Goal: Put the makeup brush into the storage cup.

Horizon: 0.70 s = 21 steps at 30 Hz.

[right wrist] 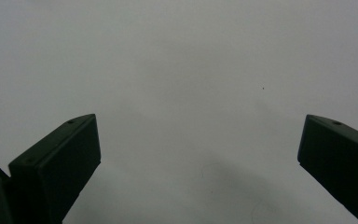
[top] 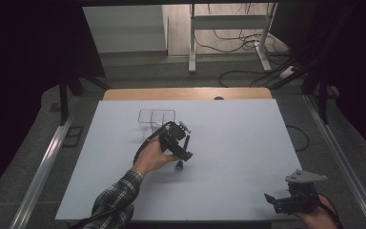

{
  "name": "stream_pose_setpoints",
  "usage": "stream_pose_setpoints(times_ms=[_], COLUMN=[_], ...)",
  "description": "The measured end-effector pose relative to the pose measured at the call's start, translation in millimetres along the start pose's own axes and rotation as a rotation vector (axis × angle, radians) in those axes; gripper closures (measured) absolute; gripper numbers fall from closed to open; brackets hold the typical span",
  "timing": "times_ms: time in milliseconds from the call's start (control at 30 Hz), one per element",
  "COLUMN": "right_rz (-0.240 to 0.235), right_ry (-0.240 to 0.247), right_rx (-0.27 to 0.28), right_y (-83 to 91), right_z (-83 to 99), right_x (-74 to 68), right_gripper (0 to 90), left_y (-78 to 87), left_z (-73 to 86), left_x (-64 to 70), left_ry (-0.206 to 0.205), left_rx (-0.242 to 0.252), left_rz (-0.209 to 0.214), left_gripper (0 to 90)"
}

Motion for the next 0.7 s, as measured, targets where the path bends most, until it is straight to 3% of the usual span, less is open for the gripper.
stream_pose_setpoints(times_ms=[500,700], right_rz=[-0.003,-0.005], right_ry=[0.003,0.004], right_rx=[-0.005,-0.009], right_y=[-1.0,-1.2], right_z=[0.7,1.2], right_x=[-0.4,-0.6], right_gripper=[0.0,0.0], left_y=[-23.1,-27.6], left_z=[13.0,18.2], left_x=[-1.2,0.2], left_ry=[-0.002,-0.017], left_rx=[-0.038,-0.060], left_rz=[0.003,0.014], left_gripper=[7.2,18.2])
Point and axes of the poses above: each handheld gripper's, and its own axes: y roughly backward along the jaws, z roughly out of its underside, x roughly to its right, the point moved 9 cm from there along -y, roughly forward along the jaws, and after that the axes turned 2 degrees about y, right-handed, at the moved point
